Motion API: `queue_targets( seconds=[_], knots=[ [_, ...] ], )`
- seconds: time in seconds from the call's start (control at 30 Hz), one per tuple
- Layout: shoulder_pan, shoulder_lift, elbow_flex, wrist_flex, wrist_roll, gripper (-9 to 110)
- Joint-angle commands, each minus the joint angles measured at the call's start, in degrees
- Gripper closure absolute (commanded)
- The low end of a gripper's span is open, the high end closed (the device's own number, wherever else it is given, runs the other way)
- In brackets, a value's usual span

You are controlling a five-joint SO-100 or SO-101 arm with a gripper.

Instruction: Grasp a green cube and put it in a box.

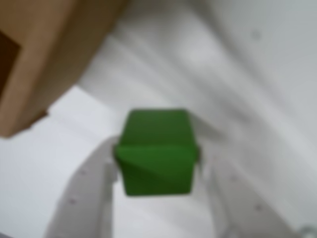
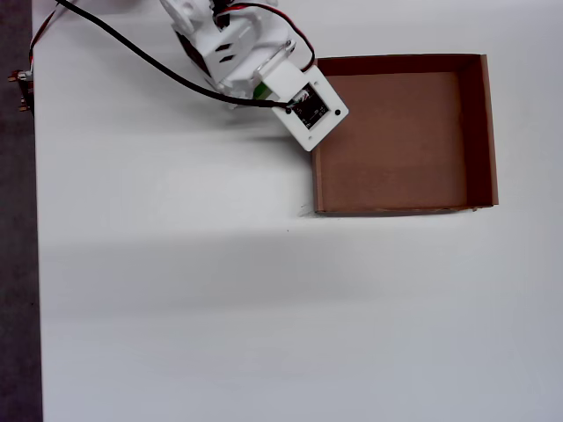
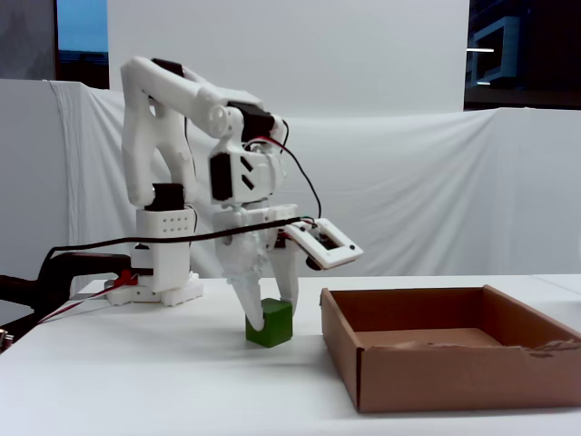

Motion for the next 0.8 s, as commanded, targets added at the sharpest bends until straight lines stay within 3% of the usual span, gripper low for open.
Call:
queue_targets(
  seconds=[0.0, 0.77],
  knots=[
    [-0.5, 1.1, -0.9, -0.5, -1.0, 88],
    [-3.4, 11.1, -11.6, 13.4, -1.0, 88]
  ],
)
